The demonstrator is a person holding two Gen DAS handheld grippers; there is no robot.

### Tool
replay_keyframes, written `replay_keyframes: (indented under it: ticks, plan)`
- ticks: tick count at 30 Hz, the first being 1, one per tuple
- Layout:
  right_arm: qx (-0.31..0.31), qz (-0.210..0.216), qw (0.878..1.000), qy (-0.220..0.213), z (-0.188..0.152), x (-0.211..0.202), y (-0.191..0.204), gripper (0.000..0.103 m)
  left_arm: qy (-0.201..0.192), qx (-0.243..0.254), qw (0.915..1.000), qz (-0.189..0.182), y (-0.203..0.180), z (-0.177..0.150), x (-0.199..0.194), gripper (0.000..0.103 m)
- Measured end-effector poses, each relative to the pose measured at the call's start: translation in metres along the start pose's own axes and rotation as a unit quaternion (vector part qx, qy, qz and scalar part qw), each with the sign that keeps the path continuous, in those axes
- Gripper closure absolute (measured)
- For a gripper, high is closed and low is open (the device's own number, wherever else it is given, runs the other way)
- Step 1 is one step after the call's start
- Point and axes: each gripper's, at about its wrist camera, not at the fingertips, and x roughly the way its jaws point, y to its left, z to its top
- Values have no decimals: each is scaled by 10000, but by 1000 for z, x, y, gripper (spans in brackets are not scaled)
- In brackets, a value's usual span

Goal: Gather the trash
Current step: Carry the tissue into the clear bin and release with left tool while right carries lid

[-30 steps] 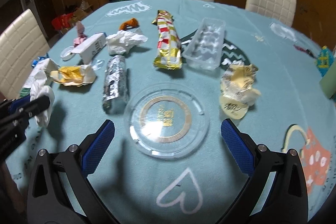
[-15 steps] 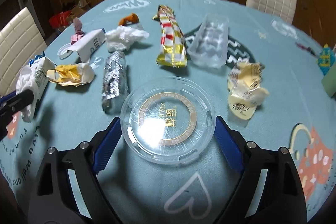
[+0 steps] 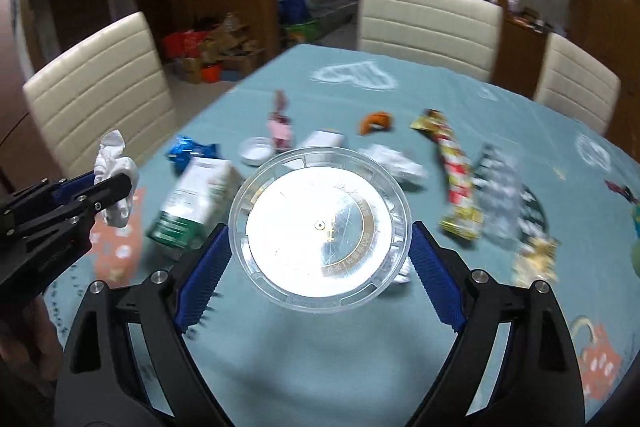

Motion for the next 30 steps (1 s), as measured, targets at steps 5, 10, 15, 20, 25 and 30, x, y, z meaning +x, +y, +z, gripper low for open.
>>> replay_keyframes:
  ticks: [5, 10, 15, 20, 25, 30]
  plan:
    - [-545, 559, 9967, 206, 25, 30, 67, 16, 64, -452, 9967, 676, 78, -1, 5, 75]
    - [-1024, 778, 9915, 201, 47, 54, 125, 15, 191, -734, 9921, 1000, 129, 2, 19, 72]
    - [-1260, 876, 9881, 128, 62, 69, 159, 15, 213, -981, 9871, 1246, 154, 3, 29, 17]
    - [-1365, 935, 9860, 224, 70, 90, 169, 15, 292, -1049, 9839, 1415, 169, 0, 36, 14]
    - [-1509, 1062, 9822, 341, 74, 108, 189, 15, 238, -1135, 9798, 1632, 186, -6, 31, 14]
    - [-1724, 1243, 9765, 355, 76, 115, 216, 15, 269, -1279, 9751, 1794, 203, -16, 21, 14]
